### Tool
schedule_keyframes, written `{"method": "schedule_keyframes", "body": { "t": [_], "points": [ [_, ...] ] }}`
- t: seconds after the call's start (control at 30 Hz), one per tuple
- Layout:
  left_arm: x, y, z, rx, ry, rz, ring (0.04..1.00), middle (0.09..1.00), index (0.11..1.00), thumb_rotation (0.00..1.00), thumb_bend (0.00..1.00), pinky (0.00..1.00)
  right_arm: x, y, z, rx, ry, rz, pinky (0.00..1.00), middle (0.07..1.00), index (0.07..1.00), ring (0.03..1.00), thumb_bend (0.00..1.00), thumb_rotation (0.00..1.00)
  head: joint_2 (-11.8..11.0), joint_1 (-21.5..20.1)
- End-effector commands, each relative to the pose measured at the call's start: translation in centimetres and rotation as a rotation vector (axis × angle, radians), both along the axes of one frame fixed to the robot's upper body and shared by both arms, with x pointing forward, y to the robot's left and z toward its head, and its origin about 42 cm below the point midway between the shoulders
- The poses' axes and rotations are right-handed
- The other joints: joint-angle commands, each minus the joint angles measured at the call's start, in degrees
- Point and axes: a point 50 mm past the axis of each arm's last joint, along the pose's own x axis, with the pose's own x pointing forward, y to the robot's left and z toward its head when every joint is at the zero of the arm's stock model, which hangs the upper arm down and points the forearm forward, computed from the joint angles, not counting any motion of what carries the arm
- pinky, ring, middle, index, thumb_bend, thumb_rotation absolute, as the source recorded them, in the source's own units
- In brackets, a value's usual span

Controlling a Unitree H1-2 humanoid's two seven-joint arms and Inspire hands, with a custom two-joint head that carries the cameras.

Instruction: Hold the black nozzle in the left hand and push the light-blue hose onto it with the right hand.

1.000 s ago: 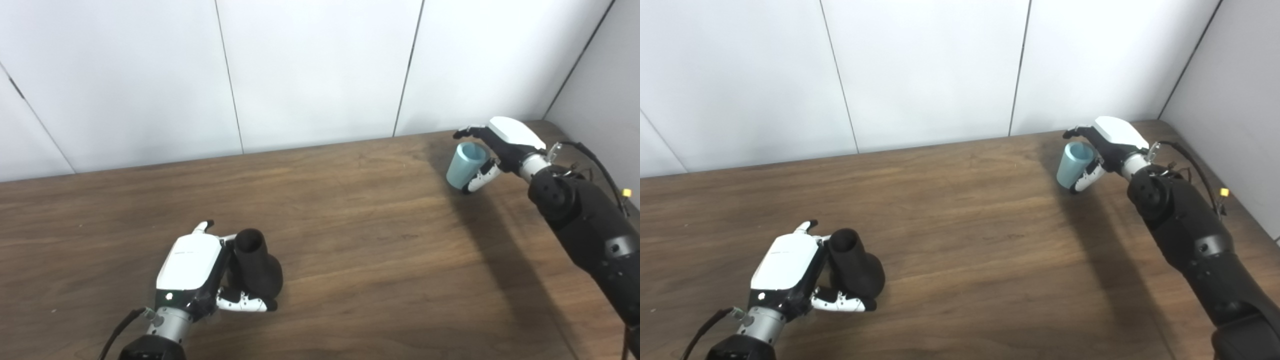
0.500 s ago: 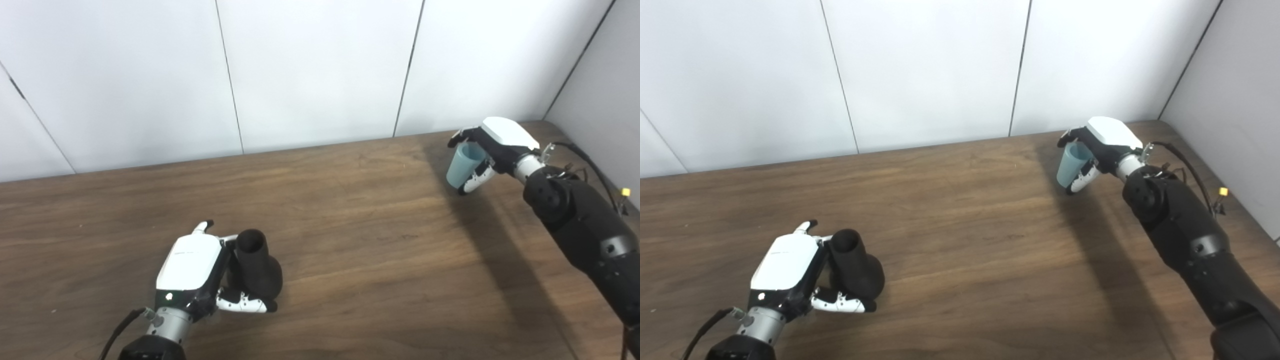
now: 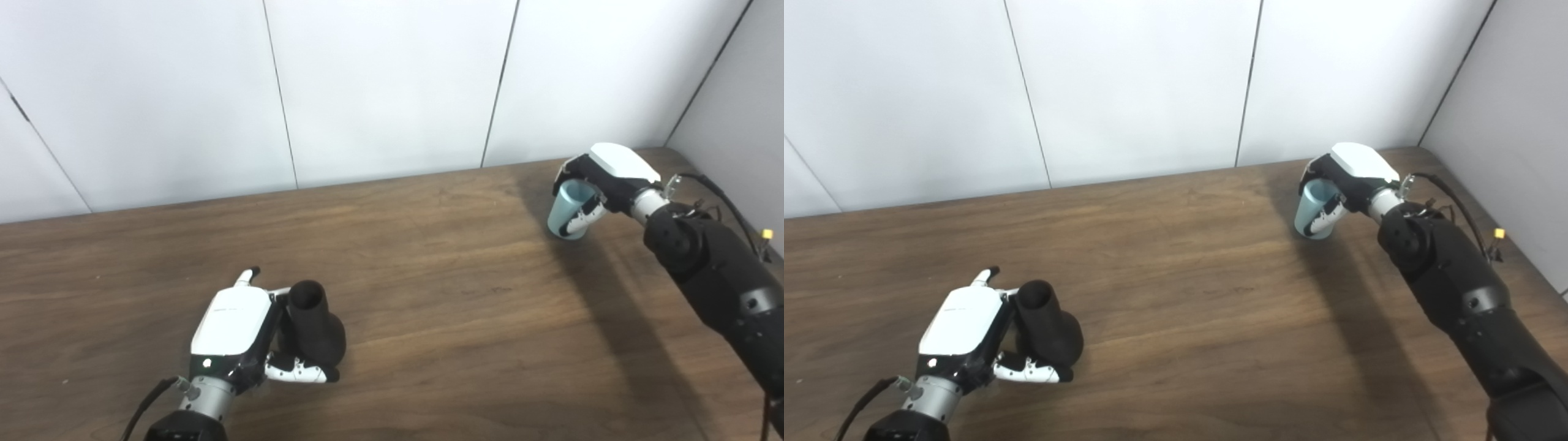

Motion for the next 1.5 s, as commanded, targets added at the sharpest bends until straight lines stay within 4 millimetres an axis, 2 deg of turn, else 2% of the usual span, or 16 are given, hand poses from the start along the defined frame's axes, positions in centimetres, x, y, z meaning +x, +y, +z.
{"method": "schedule_keyframes", "body": {
  "t": [0.0, 0.07, 0.17, 0.2, 0.3, 0.37, 0.47, 0.57, 0.6, 0.7, 0.97, 1.03, 1.13, 1.27, 1.4, 1.47],
  "points": [
    [0.1, -0.1, 1.1, 0.004, -0.043, 0.0, 0.586, 0.445, 0.509, 0.0, 0.52, 0.95, 0.4, -0.9, 3.4, -0.035, -0.135, 0.01, 0.54, 0.481, 0.491, 0.473, 0.52, 0.01, 0.07, -0.02],
    [0.1, -0.1, 1.0, 0.0, -0.048, -0.001, 0.583, 0.444, 0.509, 0.0, 0.52, 0.95, 0.5, -0.7, 3.6, -0.047, -0.151, 0.012, 0.56, 0.47, 0.481, 0.493, 0.52, 0.0, 0.16, 0.1],
    [0.1, -0.1, 1.0, -0.002, -0.054, -0.002, 0.58, 0.441, 0.511, 0.0, 0.52, 0.93, 0.4, -0.7, 3.8, -0.055, -0.161, 0.011, 0.7, 0.494, 0.44, 0.521, 0.51, 0.0, 0.2, 0.17],
    [0.1, 0.0, 0.9, 0.0, -0.056, -0.002, 0.578, 0.439, 0.511, 0.0, 0.52, 0.92, 0.4, -0.7, 3.9, -0.058, -0.166, 0.016, 0.7, 0.494, 0.432, 0.538, 0.51, 0.0, 0.2, 0.17],
    [0.1, -0.1, 1.0, 0.005, -0.054, 0.0, 0.582, 0.44, 0.511, 0.0, 0.52, 0.93, 0.2, -0.6, 4.1, -0.056, -0.183, 0.022, 0.66, 0.494, 0.433, 0.535, 0.51, 0.0, 0.43, 0.32],
    [0.0, -0.1, 1.0, 0.001, -0.052, 0.0, 0.585, 0.439, 0.512, 0.0, 0.52, 0.94, 0.1, -0.4, 4.3, -0.064, -0.198, 0.028, 0.68, 0.487, 0.433, 0.543, 0.51, 0.0, 0.63, 0.65],
    [0.0, -0.2, 1.1, -0.001, -0.051, 0.002, 0.583, 0.44, 0.511, 0.0, 0.52, 0.96, -0.3, 0.4, 4.9, -0.055, -0.242, 0.055, 0.57, 0.484, 0.434, 0.542, 0.51, 0.0, 0.76, 1.48],
    [0.0, -0.3, 1.0, 0.0, -0.046, 0.008, 0.582, 0.44, 0.51, 0.0, 0.52, 0.94, -1.2, 2.2, 6.3, -0.037, -0.282, 0.094, 0.61, 0.492, 0.458, 0.475, 0.52, 0.0, 0.87, 2.88],
    [0.0, -0.5, 1.0, 0.001, -0.045, 0.009, 0.582, 0.441, 0.511, 0.0, 0.52, 0.94, -1.6, 2.8, 6.9, -0.044, -0.287, 0.106, 0.56, 0.502, 0.479, 0.421, 0.52, 0.0, 0.98, 3.81],
    [-0.1, -0.9, 1.1, 0.004, -0.038, 0.009, 0.585, 0.442, 0.511, 0.0, 0.52, 0.92, -2.8, 4.6, 8.4, -0.069, -0.298, 0.15, 0.49, 0.509, 0.503, 0.387, 0.52, 0.0, 1.3, 6.82],
    [-0.3, -2.2, 1.0, 0.001, -0.033, 0.001, 0.587, 0.45, 0.507, 0.0, 0.52, 0.97, -6.7, 10.0, 12.2, -0.054, -0.377, 0.324, 0.3, 0.497, 0.531, 0.356, 0.51, 0.0, 1.48, 13.16],
    [-0.3, -2.5, 1.0, 0.004, -0.036, -0.001, 0.586, 0.457, 0.504, 0.0, 0.52, 0.95, -7.5, 11.0, 12.7, -0.05, -0.41, 0.387, 0.27, 0.487, 0.496, 0.429, 0.52, 0.0, 1.53, 14.22],
    [-0.2, -2.9, 0.9, 0.011, -0.039, 0.0, 0.591, 0.469, 0.497, 0.0, 0.52, 0.97, -8.8, 12.7, 13.4, -0.045, -0.421, 0.449, 0.33, 0.522, 0.49, 0.396, 0.52, 0.0, 1.51, 15.68],
    [-0.2, -3.4, 0.7, 0.017, -0.041, 0.004, 0.588, 0.478, 0.491, 0.0, 0.52, 0.98, -10.3, 15.2, 14.0, -0.043, -0.439, 0.551, 0.45, 0.504, 0.516, 0.388, 0.52, 0.0, 1.36, 16.66],
    [-0.1, -3.7, 0.6, 0.016, -0.037, 0.006, 0.582, 0.479, 0.49, 0.0, 0.53, 1.0, -11.2, 17.7, 14.3, 0.015, -0.449, 0.653, 0.33, 0.494, 0.533, 0.369, 0.51, 0.0, 1.34, 17.41],
    [-0.1, -3.8, 0.6, 0.017, -0.035, 0.01, 0.582, 0.48, 0.489, 0.0, 0.53, 1.0, -11.6, 18.9, 14.4, 0.044, -0.443, 0.688, 0.33, 0.502, 0.522, 0.372, 0.51, 0.0, 1.36, 17.75]
  ]
}}
